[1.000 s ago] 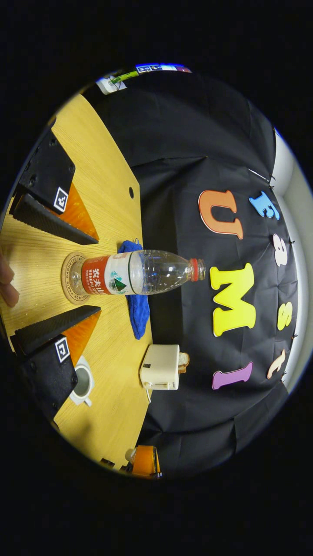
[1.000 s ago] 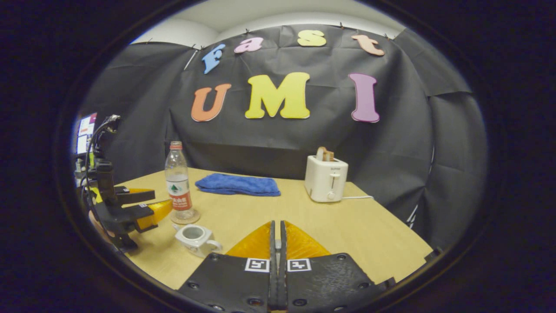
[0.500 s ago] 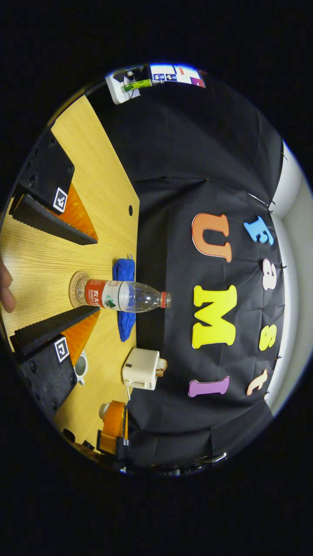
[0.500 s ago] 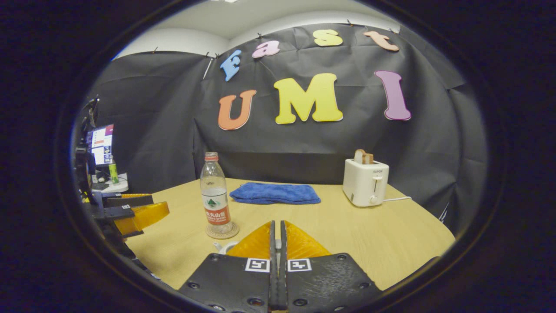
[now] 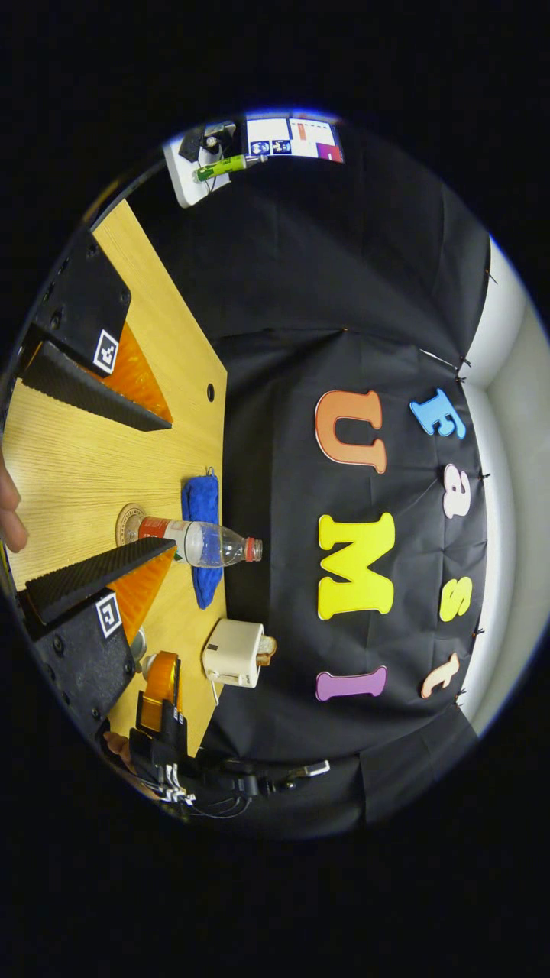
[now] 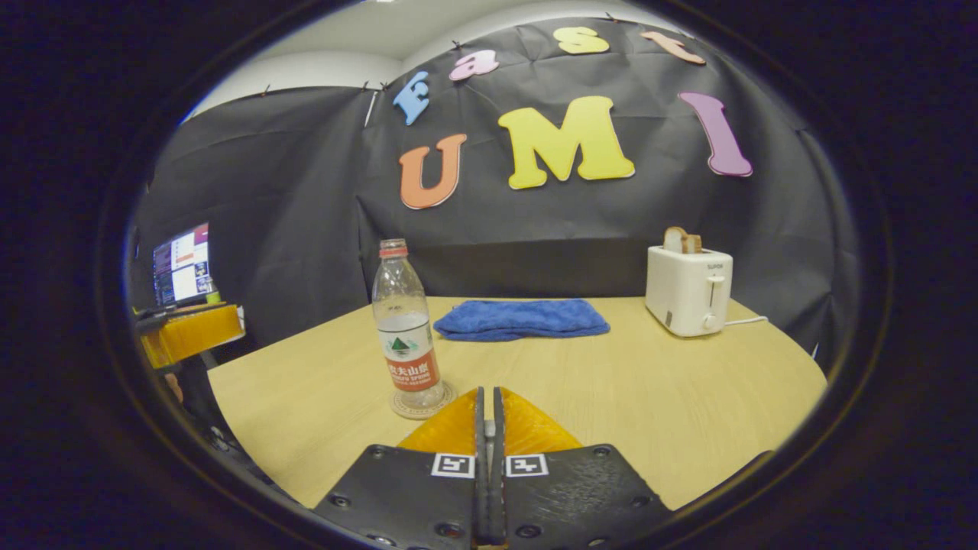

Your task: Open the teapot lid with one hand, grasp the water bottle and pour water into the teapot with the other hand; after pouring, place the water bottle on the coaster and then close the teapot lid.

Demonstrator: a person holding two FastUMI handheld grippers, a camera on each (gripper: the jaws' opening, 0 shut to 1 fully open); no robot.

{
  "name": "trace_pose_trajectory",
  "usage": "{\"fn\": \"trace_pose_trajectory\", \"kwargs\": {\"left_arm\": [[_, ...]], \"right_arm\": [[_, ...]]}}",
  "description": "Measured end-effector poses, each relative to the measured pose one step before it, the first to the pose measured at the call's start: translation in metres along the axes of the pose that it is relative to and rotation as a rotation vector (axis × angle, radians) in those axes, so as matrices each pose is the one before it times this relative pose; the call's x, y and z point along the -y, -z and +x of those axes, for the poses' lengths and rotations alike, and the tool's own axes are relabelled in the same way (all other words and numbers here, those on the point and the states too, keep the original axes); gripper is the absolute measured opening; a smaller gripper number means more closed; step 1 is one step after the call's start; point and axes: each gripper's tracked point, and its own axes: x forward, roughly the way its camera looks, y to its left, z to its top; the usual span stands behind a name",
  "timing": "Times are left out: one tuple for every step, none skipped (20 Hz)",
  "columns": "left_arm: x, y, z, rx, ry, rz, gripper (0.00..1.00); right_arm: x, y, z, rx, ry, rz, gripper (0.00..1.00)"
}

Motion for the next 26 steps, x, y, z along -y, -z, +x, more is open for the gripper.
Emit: {"fn": "trace_pose_trajectory", "kwargs": {"left_arm": [[0.00302,-0.00257,-0.00266,-0.00043,0.01977,-0.01362,0.88],[0.00018,-0.00057,-0.00189,-0.00253,0.00994,-0.01384,0.88],[-0.00064,-0.00187,-0.00036,-0.00091,0.00638,-0.01226,0.88],[0.00165,0.00000,-0.00097,-0.00138,0.00966,-0.00858,0.88],[0.00027,0.00035,-0.00071,-0.00278,0.00050,0.00265,0.88],[-0.00115,0.00118,-0.00052,-0.00369,-0.00379,0.01051,0.88],[-0.00058,0.00006,-0.00011,-0.00112,-0.00212,0.00907,0.88],[-0.00003,0.00061,0.00123,-0.00227,-0.00135,0.00357,0.88],[0.00144,0.00202,0.00127,-0.00463,0.00113,0.00268,0.88],[0.00033,0.00137,-0.00028,-0.00564,0.00135,0.00316,0.88],[0.00056,0.00217,0.00075,-0.00551,-0.00017,0.00381,0.88],[-0.00017,0.00124,0.00069,-0.00478,-0.00018,0.00309,0.88],[0.00039,0.00190,0.00109,-0.00638,0.00108,0.00321,0.88],[0.00144,0.00207,-0.00020,-0.00593,0.00177,0.00229,0.88],[0.00065,0.00073,0.00038,-0.00479,0.00269,0.00212,0.88],[0.00019,0.00115,0.00009,-0.00410,-0.00053,0.00221,0.88],[-0.00076,-0.00018,0.00055,0.00042,-0.00251,0.00214,0.88],[0.00112,0.00141,-0.00060,-0.00445,0.00111,0.00540,0.88],[0.00131,0.00192,0.00064,-0.00424,0.00044,0.00593,0.88],[-0.00042,-0.00030,0.00008,-0.00108,-0.00038,0.00552,0.88],[0.00001,-0.00096,-0.00076,0.00132,-0.00148,0.00422,0.88],[-0.00066,-0.00085,-0.00065,0.00210,-0.00172,0.00053,0.88],[-0.00039,-0.00136,-0.00021,0.00199,-0.00038,-0.00188,0.88],[0.00101,-0.00085,-0.00107,0.00114,0.00045,-0.00261,0.88],[0.00060,-0.00134,-0.00139,0.00442,0.00069,-0.00169,0.88],[0.00010,-0.00181,-0.00114,0.00418,0.00007,0.00249,0.88]], "right_arm": [[-0.00232,0.00118,0.00229,-0.00169,-0.00077,0.00641,0.00],[-0.00301,0.00141,0.00155,-0.00062,0.00199,0.00489,0.00],[-0.00102,0.00007,0.00188,0.00100,0.00511,0.00363,0.00],[-0.00287,0.00084,0.00263,-0.00306,0.00066,-0.00303,0.00],[-0.00198,0.00106,0.00232,-0.00216,0.00034,-0.00192,0.00],[-0.00226,0.00255,0.00172,-0.00666,-0.00349,-0.00054,0.02],[-0.00195,0.00157,0.00183,-0.00480,-0.00170,-0.00359,0.02],[-0.00027,0.00205,0.00104,-0.00466,0.00218,-0.00540,0.02],[-0.00150,0.00112,0.00116,-0.00409,-0.00220,-0.00379,0.02],[-0.00098,0.00163,0.00123,-0.00362,-0.00142,-0.00067,0.02],[-0.00057,0.00011,0.00072,-0.00368,-0.00031,-0.00150,0.02],[0.00004,0.00014,-0.00130,0.00262,0.00051,-0.00502,0.02],[-0.00079,0.00040,0.00092,-0.00159,0.00119,-0.00874,0.04],[0.00072,0.00014,-0.00050,-0.00091,0.00404,-0.00732,0.04],[0.00163,0.00014,-0.00013,0.00030,0.00473,-0.00244,0.04],[-0.00288,0.00128,-0.00111,-0.00077,-0.01087,-0.00046,0.04],[-0.00499,-0.00280,-0.00126,0.00222,-0.01760,0.00325,0.05],[0.00037,-0.00134,-0.00007,0.00369,0.00519,-0.00240,0.06],[0.00116,-0.00306,-0.00114,0.00650,0.00773,-0.00666,0.06],[-0.00188,-0.00138,-0.00154,0.00066,0.00037,-0.00286,0.06],[-0.00261,-0.00458,-0.00339,0.00633,-0.00811,0.00217,0.06],[0.00014,-0.00302,-0.00379,0.00677,0.00442,-0.00073,0.07],[0.00251,-0.00528,-0.00412,0.01034,0.00460,-0.00102,0.07],[0.00038,-0.00536,-0.00642,0.00992,0.00613,0.00010,0.14],[0.00332,-0.00535,-0.00619,0.00889,0.00930,0.00594,0.20],[0.00018,-0.00318,-0.00548,0.00187,-0.00282,0.01137,0.32]]}}
